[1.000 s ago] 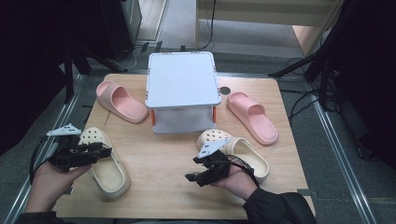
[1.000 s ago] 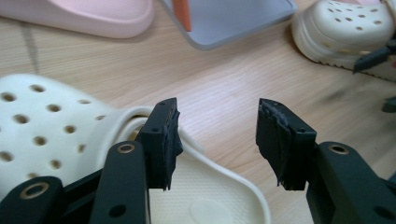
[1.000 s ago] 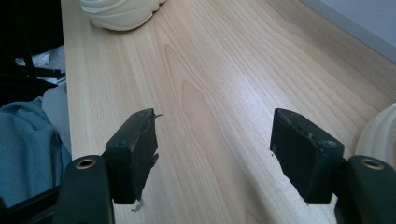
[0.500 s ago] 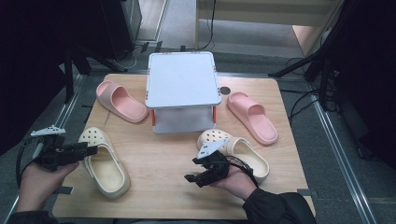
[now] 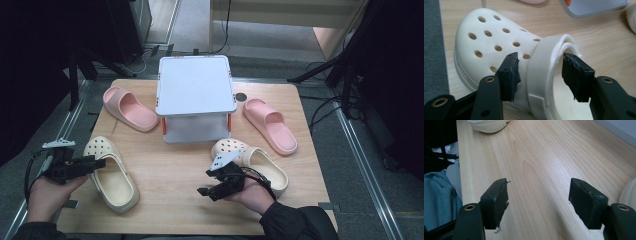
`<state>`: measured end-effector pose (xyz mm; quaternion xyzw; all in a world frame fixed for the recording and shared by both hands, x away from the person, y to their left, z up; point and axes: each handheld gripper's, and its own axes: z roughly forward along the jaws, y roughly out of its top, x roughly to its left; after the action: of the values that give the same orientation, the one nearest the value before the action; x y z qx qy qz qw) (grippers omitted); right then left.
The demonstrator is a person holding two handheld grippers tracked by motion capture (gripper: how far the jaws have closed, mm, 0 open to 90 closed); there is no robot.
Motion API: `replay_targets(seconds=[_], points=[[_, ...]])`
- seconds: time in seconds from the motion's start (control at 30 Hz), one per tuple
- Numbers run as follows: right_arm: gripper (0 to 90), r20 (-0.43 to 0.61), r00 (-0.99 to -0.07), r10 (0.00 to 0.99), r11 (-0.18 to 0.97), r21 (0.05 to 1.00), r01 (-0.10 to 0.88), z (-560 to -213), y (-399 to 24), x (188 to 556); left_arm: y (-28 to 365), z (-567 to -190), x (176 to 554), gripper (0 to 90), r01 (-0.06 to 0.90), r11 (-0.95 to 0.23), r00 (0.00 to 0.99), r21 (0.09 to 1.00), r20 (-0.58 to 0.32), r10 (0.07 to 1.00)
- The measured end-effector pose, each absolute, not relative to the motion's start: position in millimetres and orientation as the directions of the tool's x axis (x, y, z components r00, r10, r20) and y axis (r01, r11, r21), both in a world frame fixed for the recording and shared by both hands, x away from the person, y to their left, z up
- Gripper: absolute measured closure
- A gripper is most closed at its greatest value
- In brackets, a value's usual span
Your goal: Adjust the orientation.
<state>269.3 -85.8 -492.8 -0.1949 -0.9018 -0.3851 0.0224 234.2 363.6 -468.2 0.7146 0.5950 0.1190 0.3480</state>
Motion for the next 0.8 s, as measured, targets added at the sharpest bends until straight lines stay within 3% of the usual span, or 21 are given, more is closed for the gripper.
replay_targets(seconds=[0.17,0.23,0.73,0.8], points=[[31.9,0.194,-0.924,0.331,0.628,0.685,0.369,-493.1,-84.5,268.0,367.4,-472.6,233.4,49.3,0.754,-0.053,0.276,0.655,-0.243,0.930],[31.9,0.192,-0.925,0.327,0.633,0.683,0.366,-493.3,-83.6,267.5,365.1,-473.9,232.8,50.6,0.745,-0.079,0.281,0.662,-0.204,0.938],[32.0,0.198,-0.921,0.337,0.622,0.687,0.375,-493.0,-83.3,268.6,372.8,-467.7,234.4,71.0,0.752,-0.083,0.301,0.654,-0.228,0.926],[32.2,0.197,-0.921,0.336,0.622,0.688,0.374,-493.1,-83.3,269.0,372.0,-462.8,233.2,73.1,0.749,-0.114,0.306,0.653,-0.189,0.933]])
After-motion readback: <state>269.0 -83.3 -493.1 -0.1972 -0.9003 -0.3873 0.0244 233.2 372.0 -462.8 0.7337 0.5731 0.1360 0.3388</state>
